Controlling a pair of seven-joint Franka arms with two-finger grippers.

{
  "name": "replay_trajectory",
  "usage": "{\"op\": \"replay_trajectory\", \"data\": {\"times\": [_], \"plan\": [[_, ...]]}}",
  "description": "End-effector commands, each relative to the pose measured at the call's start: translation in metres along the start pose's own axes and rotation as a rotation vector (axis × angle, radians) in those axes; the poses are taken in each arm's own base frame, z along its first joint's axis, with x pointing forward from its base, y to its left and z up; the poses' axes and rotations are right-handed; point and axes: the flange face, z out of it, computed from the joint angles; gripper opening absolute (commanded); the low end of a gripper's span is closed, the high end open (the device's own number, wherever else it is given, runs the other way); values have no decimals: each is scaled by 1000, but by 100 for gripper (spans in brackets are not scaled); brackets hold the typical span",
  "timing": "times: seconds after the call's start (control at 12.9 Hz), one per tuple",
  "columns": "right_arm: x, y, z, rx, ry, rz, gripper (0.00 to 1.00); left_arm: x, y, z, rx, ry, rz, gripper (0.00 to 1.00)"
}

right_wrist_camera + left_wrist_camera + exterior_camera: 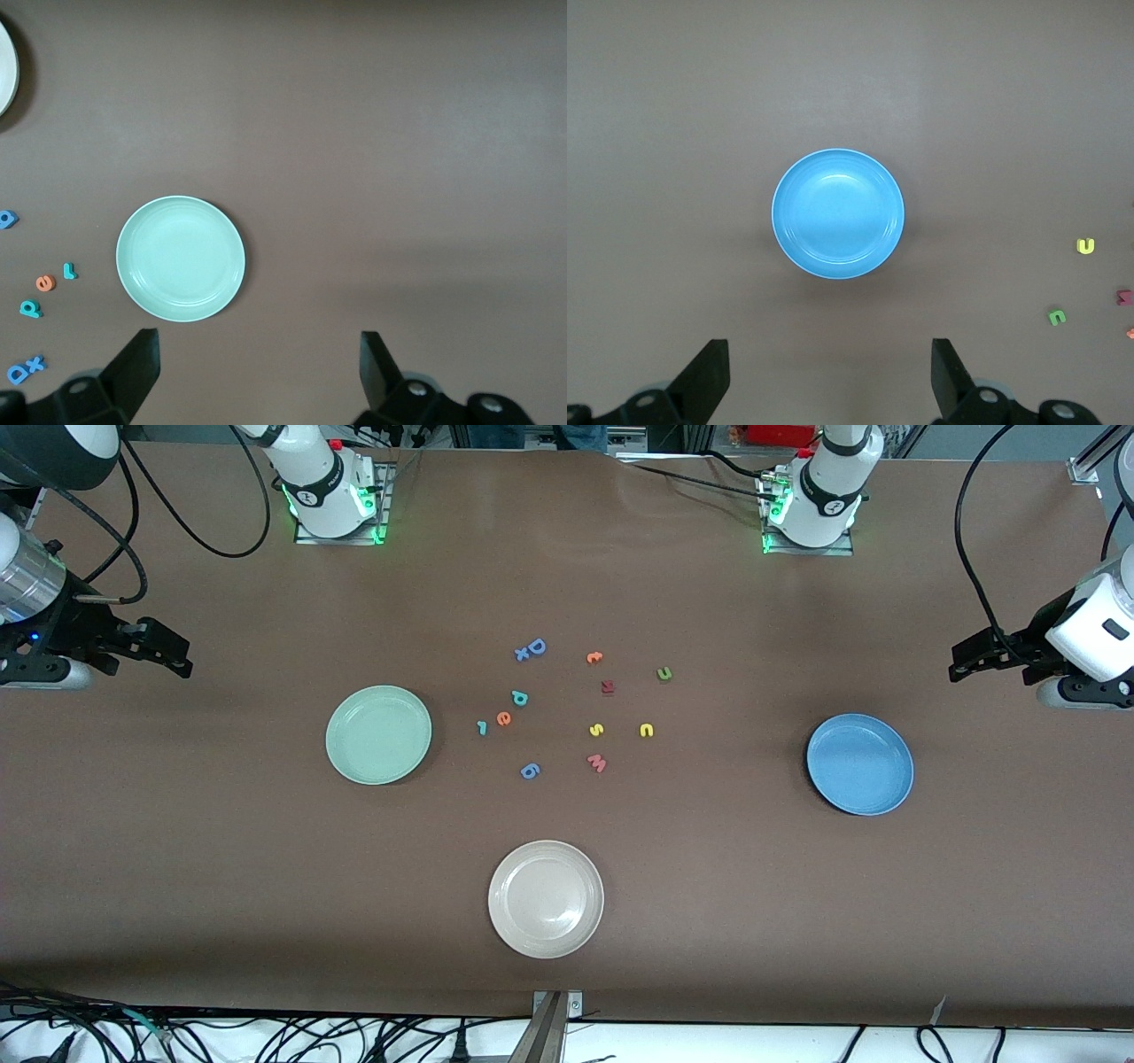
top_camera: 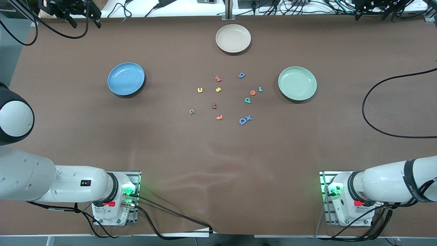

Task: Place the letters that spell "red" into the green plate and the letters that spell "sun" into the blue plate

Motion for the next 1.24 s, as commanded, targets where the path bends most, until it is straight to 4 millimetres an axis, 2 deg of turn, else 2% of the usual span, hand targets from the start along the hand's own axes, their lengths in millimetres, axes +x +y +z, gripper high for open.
{"op": "replay_trajectory", "data": {"times": [0.0, 1.16], "plan": [[2, 0, -5, 18, 2, -9, 100, 1, 0, -1, 0, 7, 0, 100], [2, 0, -5, 18, 2, -12, 100, 5, -1, 5, 0, 8, 5, 100]]}}
